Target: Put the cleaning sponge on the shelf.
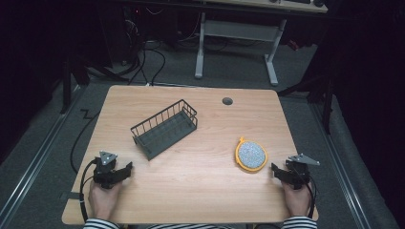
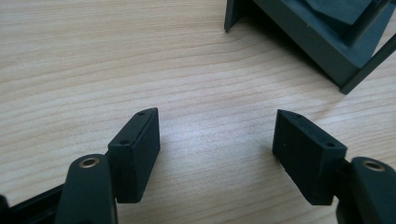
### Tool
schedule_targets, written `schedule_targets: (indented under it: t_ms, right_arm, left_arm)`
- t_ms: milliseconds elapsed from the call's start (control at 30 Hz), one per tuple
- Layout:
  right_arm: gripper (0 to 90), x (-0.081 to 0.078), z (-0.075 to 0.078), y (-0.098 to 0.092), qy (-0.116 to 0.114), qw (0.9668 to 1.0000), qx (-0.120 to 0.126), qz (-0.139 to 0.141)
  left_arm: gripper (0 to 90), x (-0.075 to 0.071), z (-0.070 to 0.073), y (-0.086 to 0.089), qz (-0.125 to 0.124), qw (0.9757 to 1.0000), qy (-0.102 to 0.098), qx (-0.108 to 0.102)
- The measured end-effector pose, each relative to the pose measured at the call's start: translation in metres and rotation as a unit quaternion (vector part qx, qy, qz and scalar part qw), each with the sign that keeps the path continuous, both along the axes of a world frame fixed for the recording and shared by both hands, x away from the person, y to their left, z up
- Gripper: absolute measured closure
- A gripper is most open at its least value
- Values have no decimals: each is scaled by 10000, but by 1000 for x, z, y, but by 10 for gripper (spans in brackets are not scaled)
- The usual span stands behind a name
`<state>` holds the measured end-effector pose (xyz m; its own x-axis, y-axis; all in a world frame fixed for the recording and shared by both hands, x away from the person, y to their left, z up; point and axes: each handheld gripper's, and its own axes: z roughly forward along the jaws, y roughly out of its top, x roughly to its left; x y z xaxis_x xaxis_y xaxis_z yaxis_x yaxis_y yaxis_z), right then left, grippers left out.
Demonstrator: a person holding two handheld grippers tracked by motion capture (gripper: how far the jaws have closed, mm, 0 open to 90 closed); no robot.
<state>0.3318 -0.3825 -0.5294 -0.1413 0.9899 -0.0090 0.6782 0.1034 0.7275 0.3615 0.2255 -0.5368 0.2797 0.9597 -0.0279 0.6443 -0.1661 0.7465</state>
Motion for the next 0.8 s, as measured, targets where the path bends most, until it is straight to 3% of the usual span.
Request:
schedule_targets:
  t_ms: [100, 500, 633, 800]
  right_arm:
    - [342, 0, 0, -1, -10, 10000, 20, 31]
    - [341, 0, 0, 0, -5, 10000, -23, 27]
    - [341, 0, 0, 0, -5, 10000, -24, 28]
    - [341, 0, 0, 0, -6, 10000, -24, 27]
  left_arm:
    - [324, -2, 0, 0, 33, 9998, 0, -188]
    - [313, -1, 0, -4, 56, 10000, 6, -50]
    - [306, 0, 2, -2, 40, 9997, 88, -231]
    - [306, 0, 5, -3, -7, 9996, 132, -257]
